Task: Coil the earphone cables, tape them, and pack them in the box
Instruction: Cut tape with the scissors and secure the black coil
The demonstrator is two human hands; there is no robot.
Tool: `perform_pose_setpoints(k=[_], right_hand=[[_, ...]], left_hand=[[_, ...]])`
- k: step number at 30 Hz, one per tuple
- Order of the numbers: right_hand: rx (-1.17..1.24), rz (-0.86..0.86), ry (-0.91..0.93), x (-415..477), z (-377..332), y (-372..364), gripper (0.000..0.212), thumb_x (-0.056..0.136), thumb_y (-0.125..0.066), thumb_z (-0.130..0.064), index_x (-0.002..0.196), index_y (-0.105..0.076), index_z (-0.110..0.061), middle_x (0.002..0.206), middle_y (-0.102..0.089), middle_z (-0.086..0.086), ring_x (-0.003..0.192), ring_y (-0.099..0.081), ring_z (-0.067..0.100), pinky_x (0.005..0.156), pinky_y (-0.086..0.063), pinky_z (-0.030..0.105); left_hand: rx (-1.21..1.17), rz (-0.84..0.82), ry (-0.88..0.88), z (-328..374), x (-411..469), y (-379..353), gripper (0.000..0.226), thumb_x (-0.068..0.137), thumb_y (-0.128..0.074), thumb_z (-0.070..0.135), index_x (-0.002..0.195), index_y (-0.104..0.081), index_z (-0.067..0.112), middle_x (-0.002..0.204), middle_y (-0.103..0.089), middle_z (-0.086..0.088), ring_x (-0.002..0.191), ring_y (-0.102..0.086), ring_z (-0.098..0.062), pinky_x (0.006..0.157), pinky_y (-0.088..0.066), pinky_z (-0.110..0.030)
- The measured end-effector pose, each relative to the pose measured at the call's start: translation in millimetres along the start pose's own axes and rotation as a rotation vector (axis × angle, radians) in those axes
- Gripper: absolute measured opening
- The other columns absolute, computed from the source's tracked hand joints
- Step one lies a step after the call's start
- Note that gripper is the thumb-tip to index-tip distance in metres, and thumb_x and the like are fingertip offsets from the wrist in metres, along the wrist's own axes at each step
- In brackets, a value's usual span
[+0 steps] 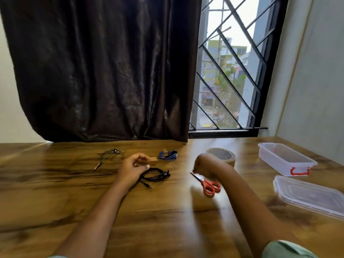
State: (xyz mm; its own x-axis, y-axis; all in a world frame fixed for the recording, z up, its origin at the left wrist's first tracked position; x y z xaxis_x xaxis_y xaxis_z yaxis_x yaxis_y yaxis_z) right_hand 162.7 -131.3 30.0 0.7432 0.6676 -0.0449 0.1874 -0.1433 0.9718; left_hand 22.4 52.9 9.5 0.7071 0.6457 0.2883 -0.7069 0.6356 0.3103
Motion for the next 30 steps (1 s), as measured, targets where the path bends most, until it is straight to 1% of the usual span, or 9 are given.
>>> perform_pose_setpoints(k=[2,3,6,10,15,19,25,28,30], right_hand=[[0.411,0.120,0.086,5.4,-28.9,5.4,0.021,0.093,-0.057,-0.029,0.103,-0.064,-0.011,0.088,-0.060,0.001,0.077,-0.055,0.015,0.063,-0.045,0.025],[0.620,0.103,0.128,7.8,-44.4,2.3,0.018,0.092,-0.058,-0.031,0.099,-0.063,-0.014,0.082,-0.058,-0.002,0.072,-0.054,0.011,0.059,-0.045,0.022],[0.844,0.000,0.231,16.1,-79.9,-15.0,0.013,0.086,-0.067,-0.030,0.095,-0.065,-0.021,0.074,-0.058,-0.008,0.066,-0.054,0.005,0.056,-0.045,0.018],[0.920,0.062,0.266,33.3,-84.7,-34.3,0.004,0.087,-0.066,-0.014,0.085,-0.069,-0.015,0.064,-0.059,-0.008,0.055,-0.051,0.004,0.049,-0.040,0.017],[0.916,0.247,0.255,43.2,-68.5,-29.3,0.013,0.087,-0.064,-0.011,0.081,-0.074,-0.019,0.081,-0.071,-0.001,0.073,-0.063,0.012,0.061,-0.053,0.023],[0.941,0.314,0.256,42.3,-63.4,-25.0,0.019,0.086,-0.066,-0.015,0.074,-0.072,-0.029,0.083,-0.071,0.000,0.082,-0.067,0.019,0.071,-0.059,0.034],[0.927,0.385,0.276,43.7,-60.5,-22.8,0.006,0.083,-0.071,-0.018,0.080,-0.075,-0.023,0.091,-0.070,-0.002,0.084,-0.065,0.011,0.063,-0.054,0.016],[0.944,0.405,0.281,42.2,-60.6,-21.4,0.010,0.084,-0.070,-0.017,0.080,-0.074,-0.026,0.089,-0.070,-0.004,0.084,-0.064,0.009,0.065,-0.052,0.016],[0.916,0.417,0.292,39.4,-63.3,-19.4,0.012,0.085,-0.068,-0.014,0.082,-0.074,-0.024,0.090,-0.069,-0.002,0.079,-0.061,0.006,0.062,-0.049,0.010]], left_hand=[[-0.018,0.000,0.004,0.8,-0.6,0.0,0.017,0.081,-0.067,0.001,0.089,-0.067,0.016,0.091,-0.064,0.009,0.085,-0.058,-0.007,0.071,-0.047,-0.019],[-0.034,-0.009,0.007,1.9,-1.6,-1.3,0.017,0.081,-0.067,0.000,0.089,-0.067,0.015,0.091,-0.065,0.007,0.086,-0.059,-0.009,0.074,-0.049,-0.021],[-0.100,-0.015,0.023,-1.0,0.8,-2.1,0.018,0.081,-0.067,-0.001,0.088,-0.067,0.016,0.092,-0.068,0.000,0.089,-0.063,-0.014,0.076,-0.051,-0.022],[-0.117,-0.001,0.039,-4.1,3.3,-2.3,0.019,0.083,-0.065,-0.002,0.089,-0.066,0.016,0.088,-0.067,0.004,0.083,-0.060,-0.009,0.067,-0.047,-0.016],[-0.091,-0.001,0.053,-11.1,8.1,-7.9,0.026,0.082,-0.065,0.000,0.091,-0.069,0.024,0.094,-0.069,0.002,0.089,-0.063,-0.014,0.078,-0.054,-0.028],[-0.111,-0.004,0.046,-10.7,8.2,-12.7,0.031,0.083,-0.064,0.000,0.093,-0.069,0.028,0.096,-0.070,0.004,0.093,-0.063,-0.013,0.072,-0.051,-0.019],[-0.100,0.027,0.031,-5.1,6.1,-8.7,0.029,0.085,-0.064,0.003,0.093,-0.069,0.031,0.096,-0.068,0.009,0.093,-0.062,-0.008,0.075,-0.050,-0.020],[-0.080,0.052,0.034,-6.2,6.2,-7.2,0.034,0.084,-0.065,0.004,0.088,-0.067,0.037,0.095,-0.068,0.010,0.092,-0.062,-0.009,0.076,-0.052,-0.023],[-0.099,0.075,0.085,-12.1,6.5,-6.9,0.031,0.083,-0.065,0.003,0.092,-0.069,0.033,0.099,-0.069,0.006,0.094,-0.062,-0.013,0.079,-0.054,-0.028]])
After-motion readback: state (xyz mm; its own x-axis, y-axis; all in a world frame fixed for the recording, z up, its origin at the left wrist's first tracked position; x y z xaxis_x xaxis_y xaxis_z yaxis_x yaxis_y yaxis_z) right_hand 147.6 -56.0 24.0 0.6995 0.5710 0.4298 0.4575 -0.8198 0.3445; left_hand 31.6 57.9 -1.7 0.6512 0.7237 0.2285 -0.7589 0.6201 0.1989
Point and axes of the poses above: each hand's wrist, its own x-axis towards the middle knuckle, its own y-axis out of the back of the hand, z = x × y, the point moved 9 cm from there along x, towards the middle knuckle
